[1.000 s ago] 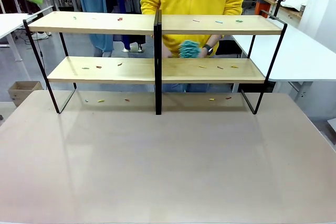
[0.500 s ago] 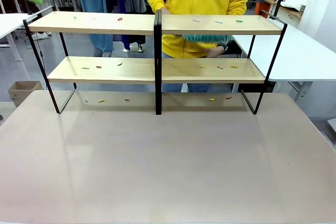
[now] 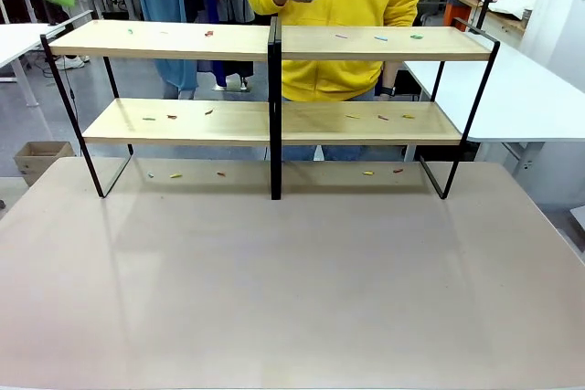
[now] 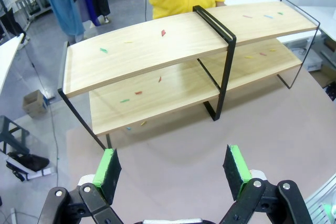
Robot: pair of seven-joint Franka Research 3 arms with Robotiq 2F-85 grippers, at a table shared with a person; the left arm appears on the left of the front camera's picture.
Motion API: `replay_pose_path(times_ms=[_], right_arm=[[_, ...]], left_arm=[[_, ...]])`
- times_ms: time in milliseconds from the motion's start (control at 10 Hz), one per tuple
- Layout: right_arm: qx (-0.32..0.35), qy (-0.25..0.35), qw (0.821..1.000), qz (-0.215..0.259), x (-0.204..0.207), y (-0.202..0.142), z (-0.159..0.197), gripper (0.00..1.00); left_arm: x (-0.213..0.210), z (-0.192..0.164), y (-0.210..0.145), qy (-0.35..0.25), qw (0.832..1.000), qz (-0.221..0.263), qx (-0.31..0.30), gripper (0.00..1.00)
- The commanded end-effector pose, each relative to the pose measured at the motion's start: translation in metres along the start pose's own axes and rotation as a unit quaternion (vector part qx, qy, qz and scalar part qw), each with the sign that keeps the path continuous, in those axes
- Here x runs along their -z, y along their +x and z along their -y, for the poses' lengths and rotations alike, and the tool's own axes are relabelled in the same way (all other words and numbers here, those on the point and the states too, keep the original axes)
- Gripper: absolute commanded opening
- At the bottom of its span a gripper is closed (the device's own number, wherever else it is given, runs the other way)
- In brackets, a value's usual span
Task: Clean the shelves.
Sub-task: Clean a randomly selected level of the Shelf with the Duster.
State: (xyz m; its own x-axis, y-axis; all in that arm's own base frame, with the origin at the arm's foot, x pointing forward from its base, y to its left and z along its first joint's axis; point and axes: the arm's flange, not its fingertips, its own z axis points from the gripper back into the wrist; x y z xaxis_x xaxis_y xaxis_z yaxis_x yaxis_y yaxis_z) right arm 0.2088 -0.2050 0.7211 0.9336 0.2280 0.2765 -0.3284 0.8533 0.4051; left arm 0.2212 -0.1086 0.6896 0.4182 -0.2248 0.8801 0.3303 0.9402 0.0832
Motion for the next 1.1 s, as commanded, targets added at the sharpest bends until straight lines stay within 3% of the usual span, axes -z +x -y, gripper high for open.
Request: replay_pose_path(times_ms=[0,200,300,400,500,600,700,800,900,1000], right_arm=[[-0.098,-0.043,0.991,-0.082,0.036,0.022,-0.046,0.12],[-0.172,-0.111,0.945,-0.254,0.093,0.037,-0.086,0.12],[-0.195,-0.188,0.906,-0.325,0.113,0.037,-0.104,0.12],[-0.195,-0.161,0.934,-0.254,0.101,0.037,-0.11,0.12],[-0.121,-0.099,0.958,-0.241,0.101,0.046,-0.102,0.12],[-0.121,-0.099,0.958,-0.241,0.101,0.046,-0.102,0.12],[-0.153,-0.132,0.94,-0.276,0.118,0.048,-0.122,0.12],[-0.16,-0.139,0.943,-0.257,0.124,0.065,-0.128,0.12],[-0.174,-0.14,0.933,-0.283,0.127,0.077,-0.13,0.12],[-0.181,-0.123,0.937,-0.274,0.115,0.073,-0.121,0.12]], left_arm=[[0.0,-0.001,-0.001,-0.002,1.0,0.0,-0.001,1.0],[0.0,-0.001,-0.001,-0.002,1.0,0.0,-0.001,1.0],[0.0,-0.001,-0.001,-0.002,1.0,0.0,-0.001,1.0],[0.0,-0.001,-0.001,-0.002,1.0,0.0,-0.001,1.0],[0.0,-0.001,-0.001,-0.002,1.0,0.0,-0.001,1.0],[0.0,-0.001,-0.001,-0.002,1.0,0.0,-0.001,1.0],[0.0,-0.001,-0.001,-0.002,1.0,0.0,-0.001,1.0],[0.0,-0.001,-0.001,-0.002,1.0,0.0,-0.001,1.0],[0.0,-0.001,-0.001,-0.002,1.0,0.0,-0.001,1.0],[0.0,-0.001,-0.001,-0.002,1.0,0.0,-0.001,1.0]])
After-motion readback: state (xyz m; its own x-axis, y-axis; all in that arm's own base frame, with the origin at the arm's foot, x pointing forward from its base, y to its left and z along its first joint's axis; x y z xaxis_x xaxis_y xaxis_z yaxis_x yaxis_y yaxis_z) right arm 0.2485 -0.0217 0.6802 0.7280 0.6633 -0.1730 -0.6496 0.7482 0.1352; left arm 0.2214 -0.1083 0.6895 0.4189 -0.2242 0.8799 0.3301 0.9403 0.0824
